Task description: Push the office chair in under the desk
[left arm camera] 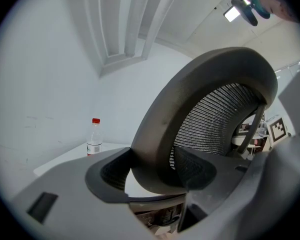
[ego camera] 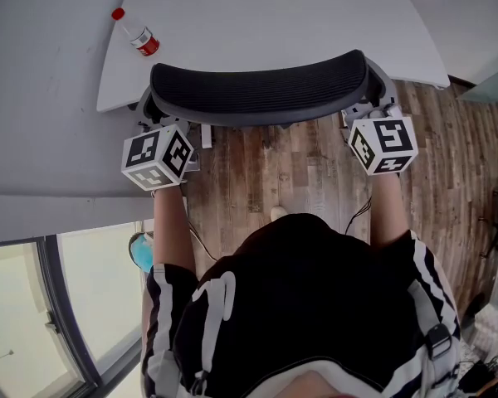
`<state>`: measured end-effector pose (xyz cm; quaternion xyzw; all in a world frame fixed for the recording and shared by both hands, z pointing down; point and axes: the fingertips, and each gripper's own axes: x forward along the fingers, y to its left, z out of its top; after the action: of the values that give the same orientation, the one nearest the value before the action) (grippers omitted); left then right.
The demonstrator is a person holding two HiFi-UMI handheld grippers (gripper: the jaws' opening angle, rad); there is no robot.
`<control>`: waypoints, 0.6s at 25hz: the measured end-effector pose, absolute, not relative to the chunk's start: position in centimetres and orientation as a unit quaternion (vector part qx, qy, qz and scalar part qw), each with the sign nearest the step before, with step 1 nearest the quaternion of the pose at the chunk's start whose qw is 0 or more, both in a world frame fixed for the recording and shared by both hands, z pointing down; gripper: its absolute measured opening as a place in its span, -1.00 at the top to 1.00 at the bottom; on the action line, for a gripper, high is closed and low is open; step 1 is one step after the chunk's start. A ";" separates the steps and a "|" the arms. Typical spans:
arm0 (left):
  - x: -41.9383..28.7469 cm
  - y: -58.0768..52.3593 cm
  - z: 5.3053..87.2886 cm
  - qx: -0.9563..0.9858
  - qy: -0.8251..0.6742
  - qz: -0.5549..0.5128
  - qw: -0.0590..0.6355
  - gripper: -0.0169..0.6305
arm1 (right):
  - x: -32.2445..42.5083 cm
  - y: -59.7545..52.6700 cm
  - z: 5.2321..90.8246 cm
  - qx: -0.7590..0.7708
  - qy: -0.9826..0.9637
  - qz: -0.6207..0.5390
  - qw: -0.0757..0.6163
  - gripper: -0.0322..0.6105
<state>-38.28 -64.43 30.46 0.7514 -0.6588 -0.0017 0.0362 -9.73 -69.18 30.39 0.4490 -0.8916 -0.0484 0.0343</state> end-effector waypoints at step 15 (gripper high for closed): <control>-37.8 -62.5 30.1 0.741 -0.671 0.033 -0.003 0.12 | -9.3 -67.7 30.3 0.453 -0.887 -0.068 0.060 0.10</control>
<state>-37.78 -62.48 30.10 0.7411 -0.6706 0.0330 -0.0031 -9.34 -67.75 30.35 0.4527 -0.8870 -0.0683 0.0600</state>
